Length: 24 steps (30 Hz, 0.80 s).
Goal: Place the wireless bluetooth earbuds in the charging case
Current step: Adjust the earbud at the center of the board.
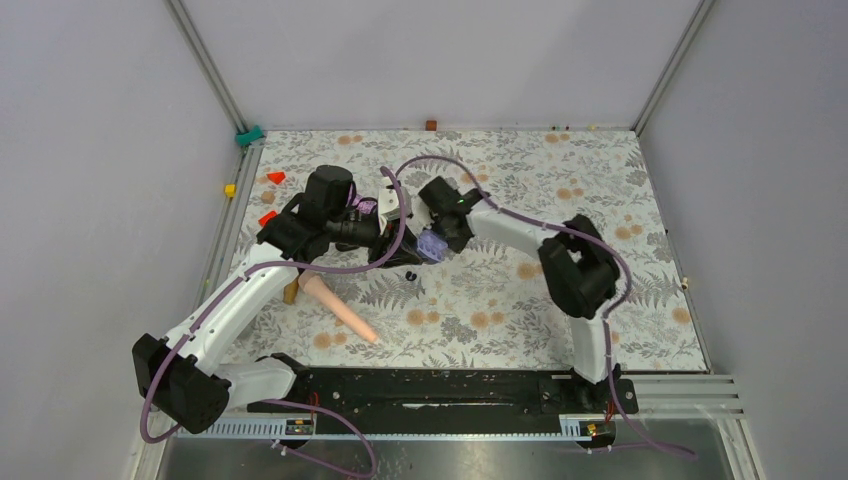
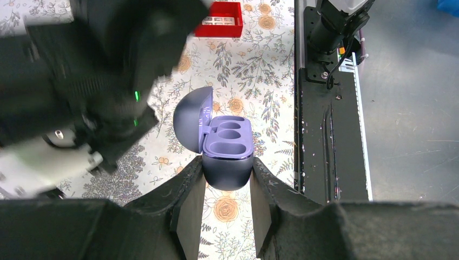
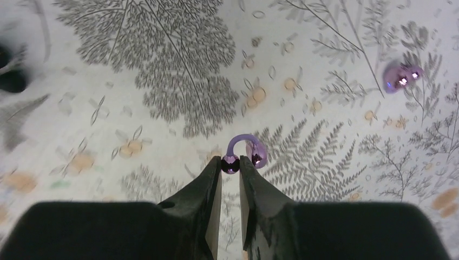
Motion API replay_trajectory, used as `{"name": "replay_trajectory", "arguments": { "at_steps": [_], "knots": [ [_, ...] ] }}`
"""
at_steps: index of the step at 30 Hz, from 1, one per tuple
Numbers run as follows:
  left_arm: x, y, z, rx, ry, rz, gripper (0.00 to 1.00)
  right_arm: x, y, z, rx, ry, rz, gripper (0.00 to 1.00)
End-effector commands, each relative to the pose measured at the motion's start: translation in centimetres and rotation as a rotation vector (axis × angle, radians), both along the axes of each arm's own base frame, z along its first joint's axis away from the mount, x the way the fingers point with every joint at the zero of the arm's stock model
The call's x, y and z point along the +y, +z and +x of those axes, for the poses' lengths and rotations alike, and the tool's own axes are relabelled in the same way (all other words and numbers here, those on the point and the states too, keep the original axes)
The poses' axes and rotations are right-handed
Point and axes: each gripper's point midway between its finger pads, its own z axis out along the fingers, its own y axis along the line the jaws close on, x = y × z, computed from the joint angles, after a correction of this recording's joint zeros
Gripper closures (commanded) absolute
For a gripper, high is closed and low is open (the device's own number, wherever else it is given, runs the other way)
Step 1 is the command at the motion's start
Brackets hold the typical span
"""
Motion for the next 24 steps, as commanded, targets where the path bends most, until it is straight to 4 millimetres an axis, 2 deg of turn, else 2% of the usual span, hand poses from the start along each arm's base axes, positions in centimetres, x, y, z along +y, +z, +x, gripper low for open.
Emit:
{"name": "replay_trajectory", "arguments": {
  "at_steps": [1,6,10,13,17,20,24],
  "knots": [
    [-0.4,2.5,0.1,-0.073,-0.014,-0.046,1.0,1.4,7.3,-0.5,0.074,-0.01,0.416,0.88],
    [-0.4,2.5,0.1,-0.061,-0.02,-0.05,1.0,2.0,9.2,-1.9,0.302,-0.102,0.789,0.87],
    [-0.5,2.5,0.0,-0.057,-0.022,-0.051,1.0,3.4,8.2,-2.8,0.564,-0.241,0.981,0.87],
    [-0.4,2.5,0.1,-0.062,-0.018,-0.049,1.0,4.8,7.6,-3.4,0.702,-0.293,1.057,0.86],
    [-0.3,2.5,0.1,-0.065,-0.012,-0.047,1.0,4.1,5.7,-3.7,0.7,-0.388,1.032,0.81],
    [-0.3,2.4,0.1,-0.064,-0.014,-0.047,1.0,2.5,4.7,-3.8,0.624,-0.418,0.933,0.73],
    [-0.4,2.4,0.2,-0.061,-0.017,-0.048,1.0,0.1,4.6,-3.8,0.522,-0.441,0.8,0.7]
  ]
}}
